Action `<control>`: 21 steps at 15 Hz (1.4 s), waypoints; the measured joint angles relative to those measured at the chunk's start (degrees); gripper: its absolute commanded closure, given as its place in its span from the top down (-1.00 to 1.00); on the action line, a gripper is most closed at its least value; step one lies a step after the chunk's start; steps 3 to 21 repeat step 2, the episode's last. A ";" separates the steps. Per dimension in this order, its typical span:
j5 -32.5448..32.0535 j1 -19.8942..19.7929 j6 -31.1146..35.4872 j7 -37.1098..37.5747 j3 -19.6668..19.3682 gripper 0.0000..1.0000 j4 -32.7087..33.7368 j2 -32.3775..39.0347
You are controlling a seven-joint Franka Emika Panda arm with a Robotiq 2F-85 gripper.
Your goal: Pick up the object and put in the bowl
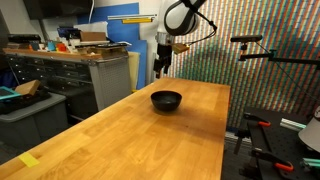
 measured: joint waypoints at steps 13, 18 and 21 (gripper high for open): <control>0.00 0.04 -0.23 0.00 0.00 1.00 0.00 -0.18; 0.00 0.04 -0.23 0.00 0.00 1.00 0.00 -0.18; 0.00 0.04 -0.23 0.00 0.00 1.00 0.00 -0.18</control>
